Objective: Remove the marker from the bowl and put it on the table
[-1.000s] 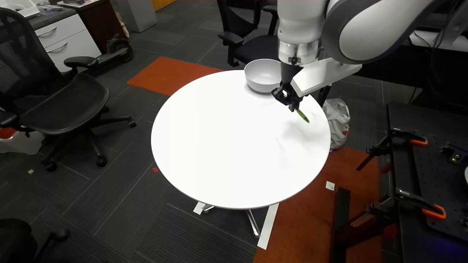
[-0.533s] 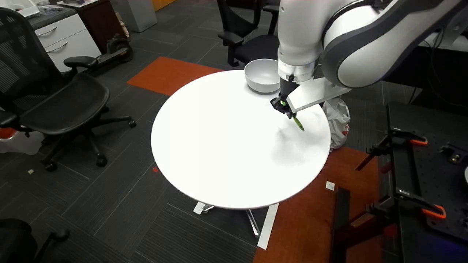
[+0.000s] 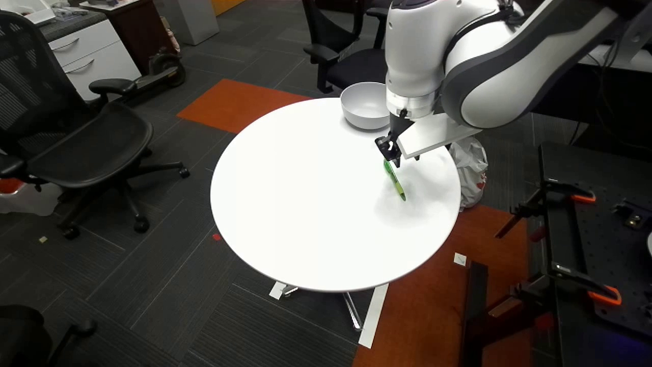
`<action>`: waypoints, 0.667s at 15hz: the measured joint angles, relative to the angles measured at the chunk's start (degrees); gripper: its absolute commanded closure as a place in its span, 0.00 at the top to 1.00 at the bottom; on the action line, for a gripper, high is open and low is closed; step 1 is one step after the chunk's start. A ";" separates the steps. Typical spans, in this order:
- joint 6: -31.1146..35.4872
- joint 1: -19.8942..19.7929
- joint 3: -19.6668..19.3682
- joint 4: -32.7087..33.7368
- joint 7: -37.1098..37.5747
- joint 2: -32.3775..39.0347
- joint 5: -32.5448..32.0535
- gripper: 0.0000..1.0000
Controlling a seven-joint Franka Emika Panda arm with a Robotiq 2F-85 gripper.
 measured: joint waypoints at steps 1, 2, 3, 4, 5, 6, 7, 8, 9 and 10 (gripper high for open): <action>0.00 0.20 -0.48 0.36 0.00 -0.07 -0.16 0.89; 0.00 0.47 -1.06 0.72 0.01 -0.25 -0.53 0.96; 0.00 0.69 -1.62 0.99 0.03 -0.60 -1.00 0.99; 0.00 0.86 -2.14 1.18 0.09 -1.17 -1.54 1.00; 0.00 1.04 -2.69 1.25 0.25 -1.92 -2.12 1.00; 0.00 1.14 -3.15 1.28 0.75 -2.79 -3.00 1.00; 0.00 1.21 -3.55 1.28 1.15 -3.71 -3.96 1.00; 0.00 1.23 -3.87 1.28 1.82 -4.64 -4.95 1.00; 0.00 1.23 -4.05 1.27 2.37 -5.46 -5.74 1.00; 0.00 1.20 -4.09 1.23 2.83 -6.17 -6.17 1.00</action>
